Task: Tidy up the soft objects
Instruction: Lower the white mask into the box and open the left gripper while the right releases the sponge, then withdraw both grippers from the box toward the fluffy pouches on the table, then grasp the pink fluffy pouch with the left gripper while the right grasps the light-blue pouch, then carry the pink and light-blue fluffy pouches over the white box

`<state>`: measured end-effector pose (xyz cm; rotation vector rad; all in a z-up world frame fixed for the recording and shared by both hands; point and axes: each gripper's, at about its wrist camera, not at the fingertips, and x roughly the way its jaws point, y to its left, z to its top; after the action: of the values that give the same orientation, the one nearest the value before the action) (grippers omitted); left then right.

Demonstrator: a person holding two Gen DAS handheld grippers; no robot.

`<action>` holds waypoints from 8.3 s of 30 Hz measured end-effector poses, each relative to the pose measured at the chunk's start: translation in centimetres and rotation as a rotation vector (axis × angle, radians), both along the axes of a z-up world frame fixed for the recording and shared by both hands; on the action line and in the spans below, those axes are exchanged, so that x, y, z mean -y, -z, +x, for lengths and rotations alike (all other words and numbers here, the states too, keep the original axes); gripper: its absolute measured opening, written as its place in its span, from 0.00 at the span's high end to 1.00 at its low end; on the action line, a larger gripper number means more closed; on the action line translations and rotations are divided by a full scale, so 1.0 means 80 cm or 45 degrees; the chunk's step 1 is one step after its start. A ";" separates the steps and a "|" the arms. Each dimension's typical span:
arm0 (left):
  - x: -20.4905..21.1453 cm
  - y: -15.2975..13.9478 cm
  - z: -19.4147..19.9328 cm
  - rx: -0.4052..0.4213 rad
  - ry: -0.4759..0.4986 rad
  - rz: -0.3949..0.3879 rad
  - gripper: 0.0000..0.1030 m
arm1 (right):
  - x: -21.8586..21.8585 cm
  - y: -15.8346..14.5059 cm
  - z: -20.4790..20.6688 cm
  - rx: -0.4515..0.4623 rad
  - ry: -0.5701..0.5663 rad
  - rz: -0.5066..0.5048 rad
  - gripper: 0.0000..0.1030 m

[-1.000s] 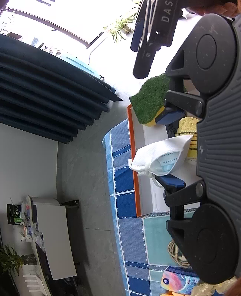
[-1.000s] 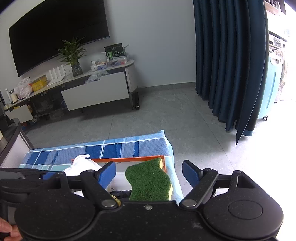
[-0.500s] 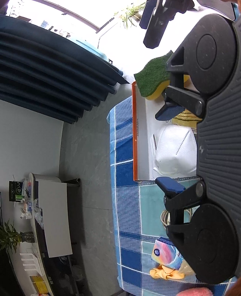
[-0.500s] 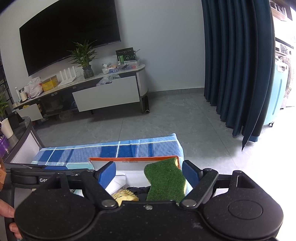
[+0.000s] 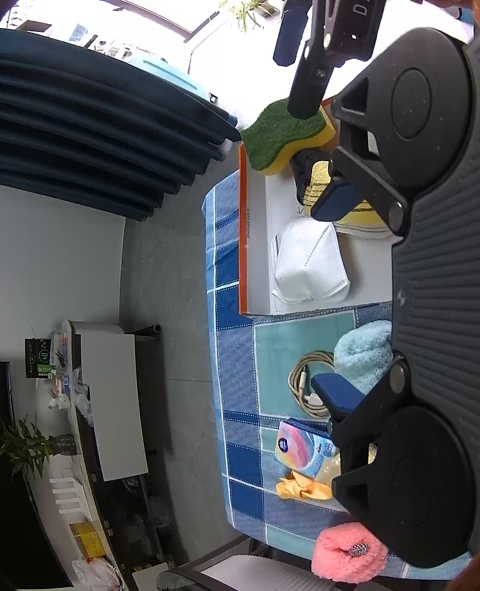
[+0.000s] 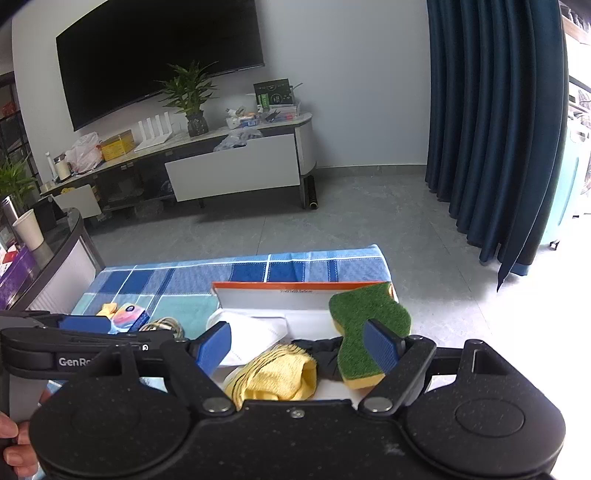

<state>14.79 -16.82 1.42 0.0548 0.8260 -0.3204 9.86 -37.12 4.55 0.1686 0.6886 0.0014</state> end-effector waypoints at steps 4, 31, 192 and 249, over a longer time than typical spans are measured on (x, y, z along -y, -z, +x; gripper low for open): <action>-0.011 -0.003 -0.010 0.030 -0.033 0.012 0.03 | -0.013 0.001 -0.006 -0.010 -0.019 -0.004 0.10; -0.101 0.001 -0.048 0.007 -0.203 0.035 0.00 | -0.097 0.016 -0.021 -0.079 -0.154 0.002 0.10; -0.116 0.030 -0.161 0.039 -0.079 -0.052 0.47 | -0.142 0.055 -0.125 -0.057 -0.174 0.015 0.29; 0.020 0.034 -0.162 0.027 0.179 -0.031 0.46 | -0.012 0.061 -0.150 -0.055 0.100 0.013 0.28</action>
<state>1.86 -18.39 -1.34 0.0937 0.7985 -0.4613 -2.10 -36.17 -0.32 0.2063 0.7246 -0.0743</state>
